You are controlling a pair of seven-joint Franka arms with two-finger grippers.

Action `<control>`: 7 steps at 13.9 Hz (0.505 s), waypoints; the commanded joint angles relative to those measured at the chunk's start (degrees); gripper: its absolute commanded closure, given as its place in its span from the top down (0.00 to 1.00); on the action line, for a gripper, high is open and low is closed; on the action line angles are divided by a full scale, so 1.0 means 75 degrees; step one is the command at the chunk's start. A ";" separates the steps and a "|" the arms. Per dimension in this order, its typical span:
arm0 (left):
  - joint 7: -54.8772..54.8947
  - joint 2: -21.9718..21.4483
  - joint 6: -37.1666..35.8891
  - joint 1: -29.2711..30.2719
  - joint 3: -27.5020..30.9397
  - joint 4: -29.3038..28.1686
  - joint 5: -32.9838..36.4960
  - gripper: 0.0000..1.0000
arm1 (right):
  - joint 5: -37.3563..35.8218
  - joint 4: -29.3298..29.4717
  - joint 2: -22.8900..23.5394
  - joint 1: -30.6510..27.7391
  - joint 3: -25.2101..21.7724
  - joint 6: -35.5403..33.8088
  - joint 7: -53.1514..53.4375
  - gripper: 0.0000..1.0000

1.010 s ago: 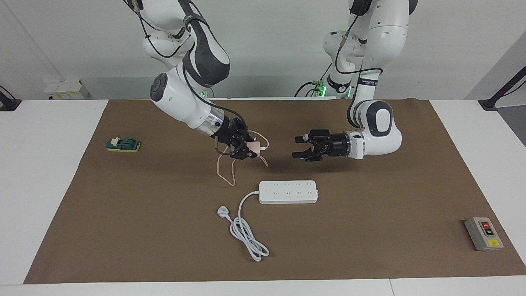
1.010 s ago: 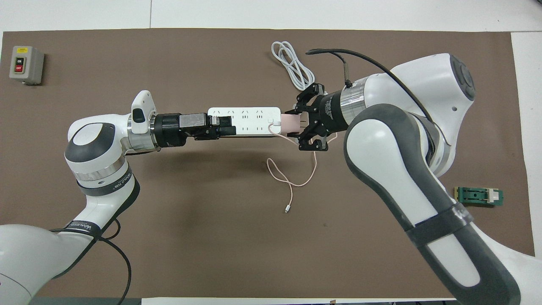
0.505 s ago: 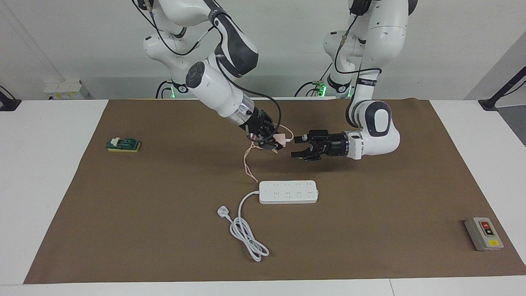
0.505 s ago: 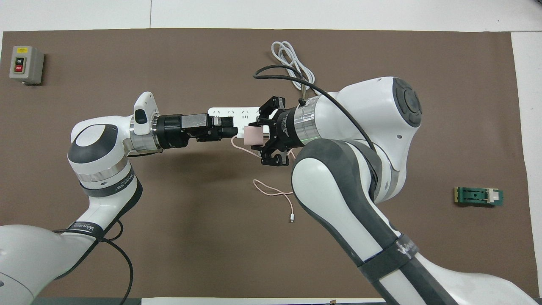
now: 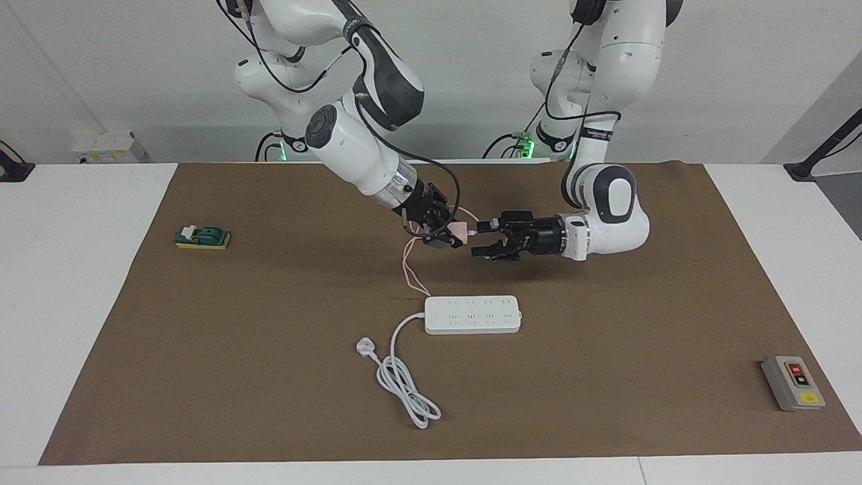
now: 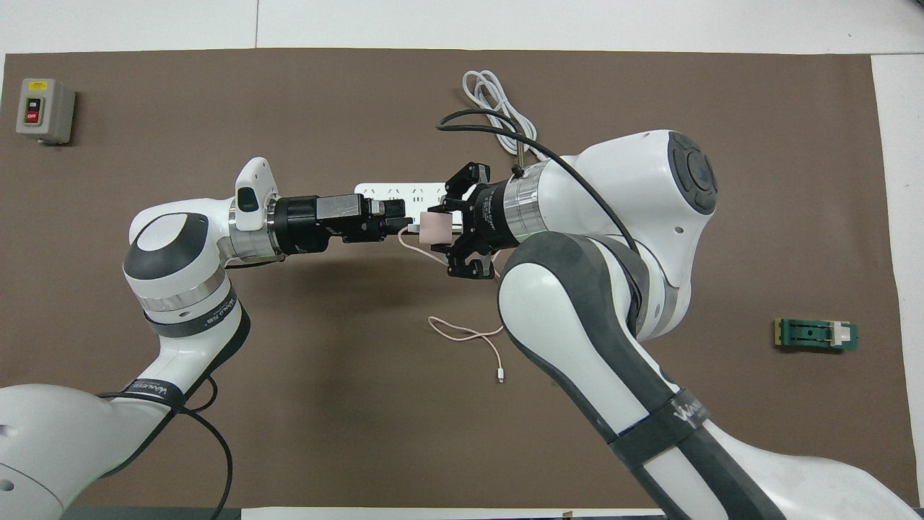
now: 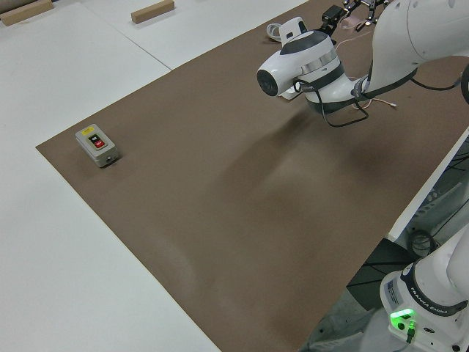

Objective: Plug charger into power strip

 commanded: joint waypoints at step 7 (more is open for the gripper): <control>0.0038 -0.0178 0.0189 -0.0237 0.0084 -0.0212 -0.0172 0.99 | -0.0287 -0.0005 0.0003 -0.0077 0.0055 -0.0038 -0.0056 0.00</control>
